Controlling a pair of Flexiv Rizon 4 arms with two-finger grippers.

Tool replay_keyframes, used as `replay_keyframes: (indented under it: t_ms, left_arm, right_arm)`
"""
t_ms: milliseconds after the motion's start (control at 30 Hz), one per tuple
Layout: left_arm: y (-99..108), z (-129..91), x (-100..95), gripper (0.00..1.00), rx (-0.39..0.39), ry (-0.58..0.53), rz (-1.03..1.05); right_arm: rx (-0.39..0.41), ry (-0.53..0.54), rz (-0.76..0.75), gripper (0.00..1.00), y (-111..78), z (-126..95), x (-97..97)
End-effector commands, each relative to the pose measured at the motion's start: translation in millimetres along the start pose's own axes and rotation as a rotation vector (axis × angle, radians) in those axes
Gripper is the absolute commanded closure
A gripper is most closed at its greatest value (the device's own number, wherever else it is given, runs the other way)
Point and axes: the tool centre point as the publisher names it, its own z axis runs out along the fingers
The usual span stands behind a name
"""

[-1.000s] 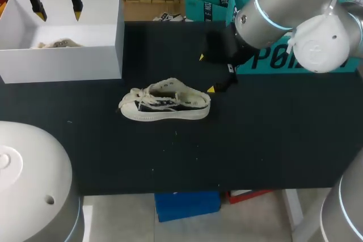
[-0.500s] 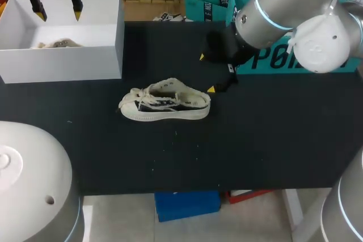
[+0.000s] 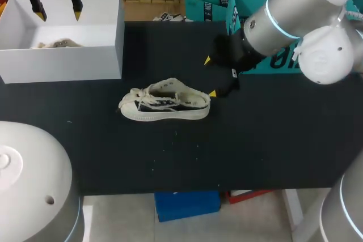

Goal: Take the shoe out of the shoebox, open the shoe tongue, remove and reinsert the insole, then place the shoe into the shoebox

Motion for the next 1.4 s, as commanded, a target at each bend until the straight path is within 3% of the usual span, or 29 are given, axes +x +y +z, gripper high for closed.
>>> replay_keyframes:
  t_ms: [33,300,767,1067,1400]
  left_arm:
    - [0.3,-0.4,-0.1,0.00,-0.002,-0.001,0.000]
    - [0.3,-0.4,-0.1,0.00,-0.002,-0.001,0.000]
    - [0.3,-0.4,-0.1,0.00,-0.002,-0.001,0.000]
    - [0.3,-0.4,-0.1,0.00,-0.002,-0.001,0.000]
    - [0.3,-0.4,-0.1,0.00,-0.002,-0.001,0.000]
  right_arm:
    - [-0.061,-0.048,0.024,0.00,-10.8,20.3,2.7]
    - [-0.171,-0.111,0.086,0.00,-20.3,49.0,-6.6]
    - [-0.316,-0.088,0.114,0.00,-37.2,89.2,-14.3]
    - [-0.369,-0.036,0.154,0.00,-46.4,108.9,-17.8]
    - [-0.393,0.003,0.172,0.00,-38.8,124.6,-12.5]
